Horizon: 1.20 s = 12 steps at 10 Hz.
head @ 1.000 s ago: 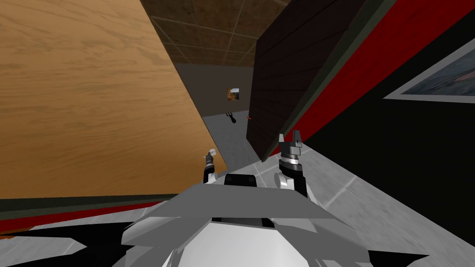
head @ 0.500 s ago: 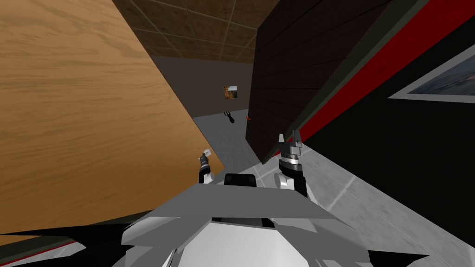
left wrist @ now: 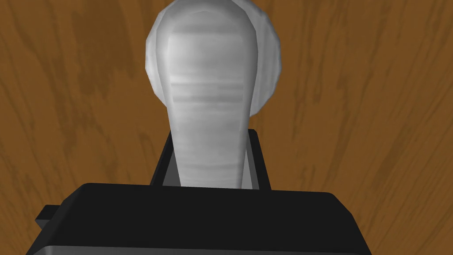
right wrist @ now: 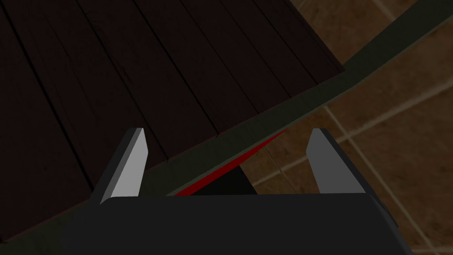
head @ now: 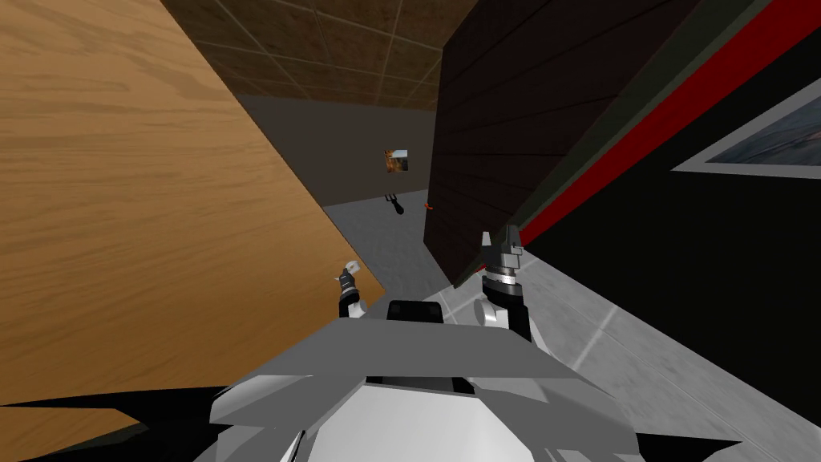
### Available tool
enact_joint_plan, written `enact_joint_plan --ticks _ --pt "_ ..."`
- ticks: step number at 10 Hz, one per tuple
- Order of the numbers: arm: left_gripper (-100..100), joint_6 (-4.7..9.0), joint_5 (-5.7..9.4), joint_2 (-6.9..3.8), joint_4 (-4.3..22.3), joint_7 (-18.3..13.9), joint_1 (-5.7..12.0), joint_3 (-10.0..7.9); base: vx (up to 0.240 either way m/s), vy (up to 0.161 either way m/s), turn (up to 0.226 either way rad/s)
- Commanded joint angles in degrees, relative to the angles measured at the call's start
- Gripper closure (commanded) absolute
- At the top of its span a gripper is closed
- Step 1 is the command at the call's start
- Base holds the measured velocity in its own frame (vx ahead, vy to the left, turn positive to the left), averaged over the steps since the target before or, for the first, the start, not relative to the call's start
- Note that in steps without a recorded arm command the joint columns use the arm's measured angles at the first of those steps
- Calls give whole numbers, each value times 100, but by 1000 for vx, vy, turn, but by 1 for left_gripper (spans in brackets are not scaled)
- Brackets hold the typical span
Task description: Push the door open
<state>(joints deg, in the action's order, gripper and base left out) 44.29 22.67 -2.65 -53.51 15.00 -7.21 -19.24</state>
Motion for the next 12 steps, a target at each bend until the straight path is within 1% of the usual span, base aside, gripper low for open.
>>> enact_joint_plan --ticks 1,3,4,5,6,7,8,9,12 --pt "100 6 109 -35 -164 91 -75 -172 105 14 -30" --pt "100 23 215 -24 -184 145 -100 -283 90 16 -17" --pt "100 23 215 -24 -184 145 -100 -283 62 26 -8" --pt "100 39 320 -5 -203 199 -125 -392 95 21 -38" --pt "100 47 372 7 -212 225 -138 -445 119 18 -52" --pt "100 63 473 36 -231 277 -162 -551 157 16 -41" --pt "100 70 522 54 -239 302 -174 -601 145 42 -8" --pt "100 85 619 90 -257 351 -197 -702 140 54 -44" --pt "100 85 619 90 -257 351 -197 -702 51 15 -3"
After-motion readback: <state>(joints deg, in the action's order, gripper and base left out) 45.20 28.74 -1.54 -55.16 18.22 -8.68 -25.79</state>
